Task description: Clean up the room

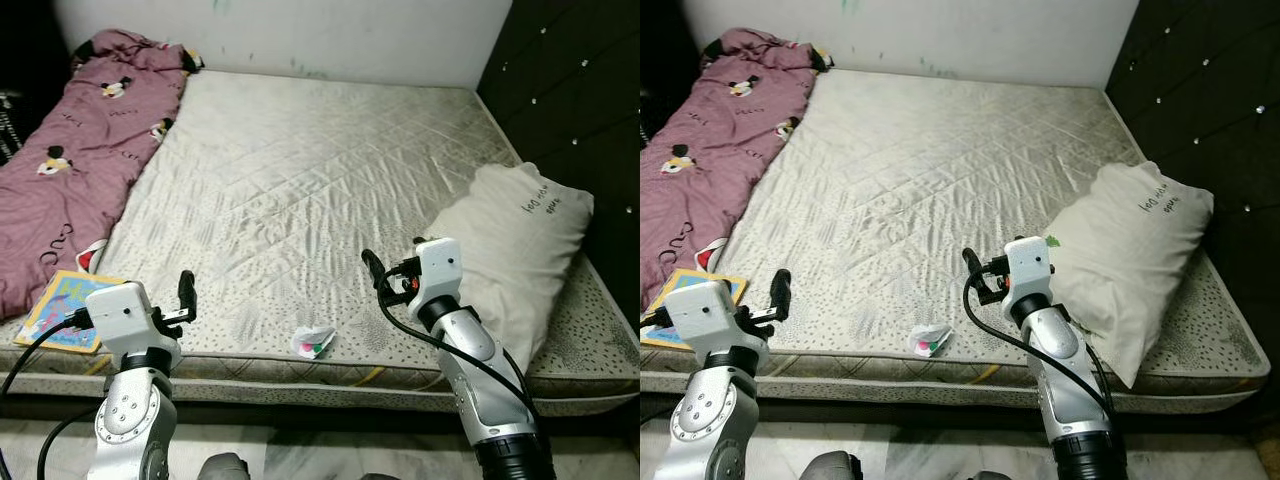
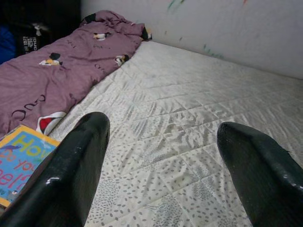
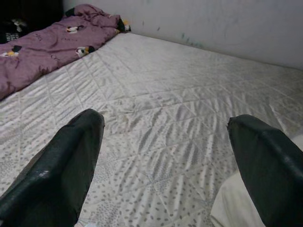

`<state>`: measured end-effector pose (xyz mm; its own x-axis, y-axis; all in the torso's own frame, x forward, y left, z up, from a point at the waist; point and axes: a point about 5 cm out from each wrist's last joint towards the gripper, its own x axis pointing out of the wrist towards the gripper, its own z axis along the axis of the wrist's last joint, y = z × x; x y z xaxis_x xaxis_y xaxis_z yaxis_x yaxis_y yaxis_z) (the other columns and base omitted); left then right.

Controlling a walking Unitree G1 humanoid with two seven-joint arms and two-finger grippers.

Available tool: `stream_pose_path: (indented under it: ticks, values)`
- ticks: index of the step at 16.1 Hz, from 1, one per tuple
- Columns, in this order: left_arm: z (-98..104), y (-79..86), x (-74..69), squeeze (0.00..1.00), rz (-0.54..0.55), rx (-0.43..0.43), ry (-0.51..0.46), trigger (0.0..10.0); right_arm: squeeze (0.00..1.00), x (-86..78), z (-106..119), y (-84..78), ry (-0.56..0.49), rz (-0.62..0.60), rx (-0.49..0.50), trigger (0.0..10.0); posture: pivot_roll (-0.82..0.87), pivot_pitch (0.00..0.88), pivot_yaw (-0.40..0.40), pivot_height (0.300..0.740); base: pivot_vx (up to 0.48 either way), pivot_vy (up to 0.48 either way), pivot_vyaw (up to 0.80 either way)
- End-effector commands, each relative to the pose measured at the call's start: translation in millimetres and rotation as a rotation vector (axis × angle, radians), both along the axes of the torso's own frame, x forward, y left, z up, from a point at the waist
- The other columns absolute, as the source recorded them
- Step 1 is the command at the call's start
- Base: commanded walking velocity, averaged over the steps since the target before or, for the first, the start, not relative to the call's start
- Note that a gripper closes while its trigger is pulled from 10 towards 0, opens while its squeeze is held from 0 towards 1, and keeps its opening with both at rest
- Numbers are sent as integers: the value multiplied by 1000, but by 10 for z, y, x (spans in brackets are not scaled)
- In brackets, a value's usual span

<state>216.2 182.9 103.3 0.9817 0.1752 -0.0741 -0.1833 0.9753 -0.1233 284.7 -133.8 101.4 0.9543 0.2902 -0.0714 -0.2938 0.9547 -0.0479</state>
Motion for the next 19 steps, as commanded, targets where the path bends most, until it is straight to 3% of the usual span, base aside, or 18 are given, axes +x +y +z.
stream_pose_path:
  ticks: [1, 5, 7, 9, 13, 19]
  values:
    - [-3, -22, 20, 0, -19, 4, 0, 10000, 0, 19, 26, -22, -12, -16, 4, 10000, 98, 29, -46, 740, 0, 0, 0]
    - [15, -40, 31, 0, -27, -6, -8, 10000, 0, 25, 27, -30, -11, -20, 4, 10000, 96, 31, -48, 740, 0, 0, 0]
    - [70, -23, 5, 0, -3, 71, -17, 10000, 0, 23, 26, -37, -8, -23, 1, 10000, 99, 36, -46, 740, 0, 0, -800]
    - [42, 46, -89, 0, 16, 56, 4, 10000, 0, 10, 29, -59, -8, -31, 4, 10000, 103, 40, -42, 740, 0, 0, -400]
    - [5, 222, -298, 0, 117, 119, 24, 10000, 0, -43, 67, -121, -14, -81, 37, 10000, 105, 50, -41, 740, 0, 0, 0]
    - [20, 183, -287, 0, 83, 118, 23, 10000, 0, -55, 66, -73, -6, -44, 31, 10000, 111, 59, -42, 740, 0, 0, 0]
